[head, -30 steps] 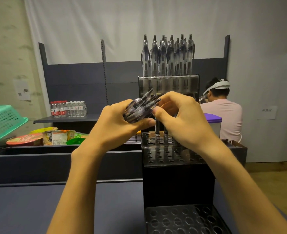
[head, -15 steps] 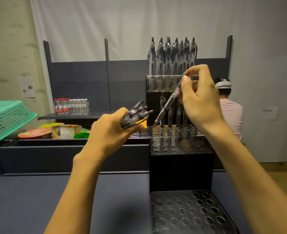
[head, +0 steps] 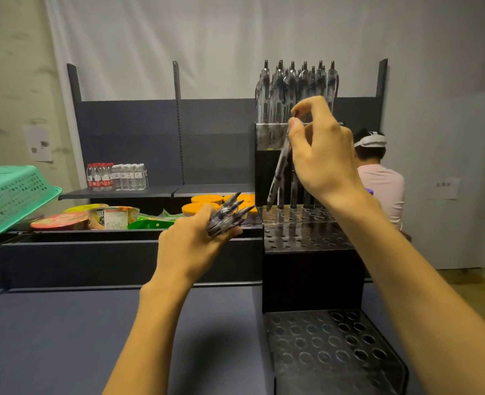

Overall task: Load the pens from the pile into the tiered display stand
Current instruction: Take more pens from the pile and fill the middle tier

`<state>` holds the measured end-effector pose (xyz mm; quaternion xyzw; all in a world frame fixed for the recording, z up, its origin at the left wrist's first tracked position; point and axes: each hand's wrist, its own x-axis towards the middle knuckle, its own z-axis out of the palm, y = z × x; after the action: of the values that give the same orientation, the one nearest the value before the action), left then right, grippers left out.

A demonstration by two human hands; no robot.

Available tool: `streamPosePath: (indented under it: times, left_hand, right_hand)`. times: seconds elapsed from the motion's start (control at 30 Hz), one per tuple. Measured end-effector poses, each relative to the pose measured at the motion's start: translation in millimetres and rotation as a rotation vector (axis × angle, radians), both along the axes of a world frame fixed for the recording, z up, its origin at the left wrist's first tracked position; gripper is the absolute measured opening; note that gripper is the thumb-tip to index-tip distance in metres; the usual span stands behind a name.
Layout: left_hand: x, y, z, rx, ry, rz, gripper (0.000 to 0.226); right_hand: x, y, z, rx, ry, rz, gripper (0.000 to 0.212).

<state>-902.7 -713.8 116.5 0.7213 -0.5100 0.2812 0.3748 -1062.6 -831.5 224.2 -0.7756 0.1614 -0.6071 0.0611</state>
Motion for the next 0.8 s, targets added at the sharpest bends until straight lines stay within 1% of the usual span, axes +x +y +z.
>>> streamPosePath:
  times: [0.07,0.23,0.4,0.57,0.63,0.73,0.8]
  left_hand:
    - [-0.7,0.2,-3.0,-0.003,0.009,0.001,0.058]
    - [-3.9,1.5,-6.7,0.002,0.016,0.012,0.044]
    - [-2.7,3.2,-11.0,-0.016,0.017,0.006,0.057]
    - [-5.3,2.2,-13.7,-0.026,0.004,0.018,0.058]
    - [-6.2,1.8,-15.1,-0.035,-0.004,0.028,0.058]
    - [-7.5,1.7,-18.2,-0.060,-0.002,0.038,0.052]
    - [-8.2,1.1,-19.7,-0.081,0.003,0.047,0.045]
  right_hand:
    - [2.8,0.3,0.0,-0.013,-0.004,-0.008,0.019]
    - [4.8,1.0,0.2,-0.030,0.001,-0.015,0.018]
    - [2.9,3.4,0.4,-0.040,0.063,-0.060,0.019]
    - [4.5,7.4,-0.4,0.005,0.192,-0.079,0.022]
    - [8.4,8.7,-2.4,0.027,0.207,-0.067,0.023]
    - [11.0,10.3,-2.4,0.024,0.195,-0.074,0.025]
    - [11.8,11.0,-1.2,-0.012,0.236,-0.133,0.024]
